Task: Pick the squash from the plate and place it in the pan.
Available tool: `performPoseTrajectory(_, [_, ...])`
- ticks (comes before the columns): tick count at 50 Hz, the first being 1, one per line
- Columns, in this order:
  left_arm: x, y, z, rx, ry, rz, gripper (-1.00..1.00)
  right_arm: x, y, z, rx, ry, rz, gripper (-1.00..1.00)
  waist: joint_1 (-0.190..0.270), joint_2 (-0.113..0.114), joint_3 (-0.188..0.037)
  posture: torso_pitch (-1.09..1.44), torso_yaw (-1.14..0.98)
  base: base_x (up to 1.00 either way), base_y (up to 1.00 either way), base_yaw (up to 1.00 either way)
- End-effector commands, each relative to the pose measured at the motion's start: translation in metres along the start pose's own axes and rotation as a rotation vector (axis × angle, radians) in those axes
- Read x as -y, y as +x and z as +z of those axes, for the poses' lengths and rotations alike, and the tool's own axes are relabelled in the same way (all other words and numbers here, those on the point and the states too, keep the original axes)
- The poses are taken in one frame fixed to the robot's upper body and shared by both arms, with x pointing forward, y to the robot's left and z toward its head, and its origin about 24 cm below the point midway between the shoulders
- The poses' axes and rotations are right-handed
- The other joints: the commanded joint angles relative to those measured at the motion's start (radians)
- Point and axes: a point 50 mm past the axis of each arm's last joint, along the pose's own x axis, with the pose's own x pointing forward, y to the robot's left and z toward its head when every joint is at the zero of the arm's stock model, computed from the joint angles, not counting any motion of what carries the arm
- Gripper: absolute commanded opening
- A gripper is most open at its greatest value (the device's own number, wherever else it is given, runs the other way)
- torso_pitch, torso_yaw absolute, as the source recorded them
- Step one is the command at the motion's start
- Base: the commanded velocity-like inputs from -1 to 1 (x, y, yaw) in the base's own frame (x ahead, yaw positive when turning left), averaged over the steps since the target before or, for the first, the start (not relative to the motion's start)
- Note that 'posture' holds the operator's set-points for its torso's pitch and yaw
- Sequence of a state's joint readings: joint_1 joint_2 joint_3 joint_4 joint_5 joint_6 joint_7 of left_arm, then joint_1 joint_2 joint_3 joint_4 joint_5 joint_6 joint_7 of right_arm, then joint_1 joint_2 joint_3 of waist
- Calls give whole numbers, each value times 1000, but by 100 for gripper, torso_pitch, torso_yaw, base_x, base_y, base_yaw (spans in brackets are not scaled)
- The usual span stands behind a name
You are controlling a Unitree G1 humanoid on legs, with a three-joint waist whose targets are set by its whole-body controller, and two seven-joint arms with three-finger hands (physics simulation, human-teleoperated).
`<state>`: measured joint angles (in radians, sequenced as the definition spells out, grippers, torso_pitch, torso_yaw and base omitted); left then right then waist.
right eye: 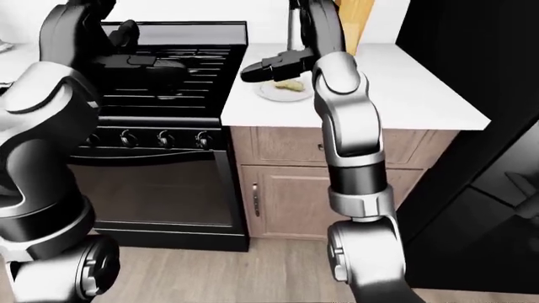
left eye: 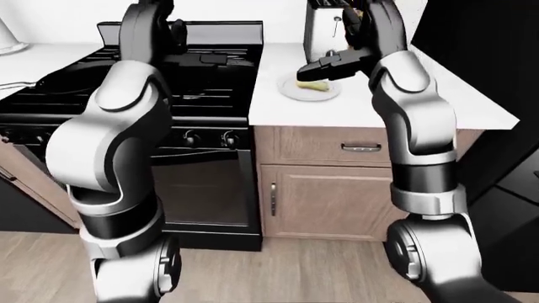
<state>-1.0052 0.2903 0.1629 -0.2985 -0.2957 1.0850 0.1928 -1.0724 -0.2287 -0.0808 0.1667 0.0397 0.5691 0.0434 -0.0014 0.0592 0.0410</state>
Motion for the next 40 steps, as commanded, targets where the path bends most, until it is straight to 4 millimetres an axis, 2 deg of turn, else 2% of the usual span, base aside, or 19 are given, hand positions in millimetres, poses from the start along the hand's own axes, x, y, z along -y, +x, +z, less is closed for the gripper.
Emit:
performPoseTrajectory(1, [4, -4, 22, 106, -4, -19, 100, 9, -1, 28, 117, -8, -35, 100, -7, 2, -34, 0, 0, 8, 0, 0])
performPoseTrajectory(8, [4, -5, 22, 107, -4, -18, 100, 8, -2, 28, 117, -1, -36, 100, 4, -63, -27, 0, 0, 9, 0, 0])
performPoseTrajectory(10, [4, -5, 22, 107, -4, -18, 100, 9, -2, 28, 118, 0, -36, 100, 10, -110, -32, 0, 0, 9, 0, 0])
performPoseTrajectory(11, [4, -4, 22, 107, -5, -18, 100, 8, -1, 27, 117, -2, -35, 100, 11, -148, -40, 0, 0, 9, 0, 0])
performPoseTrajectory(12, [3, -4, 22, 107, -5, -17, 100, 8, -1, 28, 118, -3, -34, 100, 5, -94, -26, 0, 0, 9, 0, 0])
performPoseTrajectory(13, [3, -5, 22, 107, -5, -17, 100, 8, -1, 28, 117, -4, -34, 100, 11, -116, -28, 0, 0, 9, 0, 0])
performPoseTrajectory(16, [4, -4, 21, 107, -3, -19, 100, 7, -1, 28, 119, -8, -33, 100, 8, -99, -38, 0, 0, 10, 0, 0])
performPoseTrajectory(19, [4, -4, 21, 106, -2, -20, 100, 7, -1, 27, 118, -9, -32, 100, 7, -70, -14, 0, 0, 15, 0, 0])
performPoseTrajectory(21, [4, -4, 21, 107, -3, -19, 100, 7, -1, 26, 117, -12, -31, 100, 3, -47, -11, 0, 0, 15, 0, 0])
performPoseTrajectory(24, [4, -4, 21, 106, -2, -20, 100, 6, -1, 26, 115, -15, -29, 100, -10, 23, -26, 0, 0, 15, 0, 0])
performPoseTrajectory(25, [4, -4, 21, 106, -2, -20, 100, 6, -1, 26, 114, -14, -29, 100, -18, 27, -38, 0, 0, 15, 0, 0])
performPoseTrajectory(26, [4, -4, 21, 107, -2, -20, 100, 6, -1, 26, 115, -15, -29, 100, -5, 9, -26, 0, 0, 16, 0, 0])
performPoseTrajectory(27, [4, -4, 21, 107, -3, -20, 100, 6, -1, 27, 116, -14, -30, 100, -11, 21, -17, 0, 0, 15, 0, 0])
performPoseTrajectory(29, [4, -4, 21, 107, -2, -21, 100, 7, -1, 27, 115, -13, -31, 100, -5, 3, -26, 0, 0, 15, 0, 0])
performPoseTrajectory(34, [4, -4, 21, 107, -2, -20, 100, 7, -1, 27, 113, -11, -31, 100, 2, -39, -17, 0, 0, 15, 0, 0])
performPoseTrajectory(36, [4, -4, 22, 108, -2, -20, 100, 7, -1, 27, 113, -10, -31, 100, 8, -68, -19, 0, 0, 15, 0, 0])
performPoseTrajectory(38, [4, -4, 22, 107, -3, -20, 100, 7, -2, 28, 114, -8, -31, 100, 14, -128, -31, 0, 0, 16, 0, 0])
performPoseTrajectory(39, [4, -4, 22, 107, -3, -20, 100, 7, -2, 28, 114, -8, -32, 100, 12, -107, -27, 0, 0, 16, 0, 0])
performPoseTrajectory(40, [4, -5, 22, 108, -3, -20, 100, 7, -2, 28, 114, -7, -32, 100, 8, -108, -22, 0, 0, 16, 0, 0])
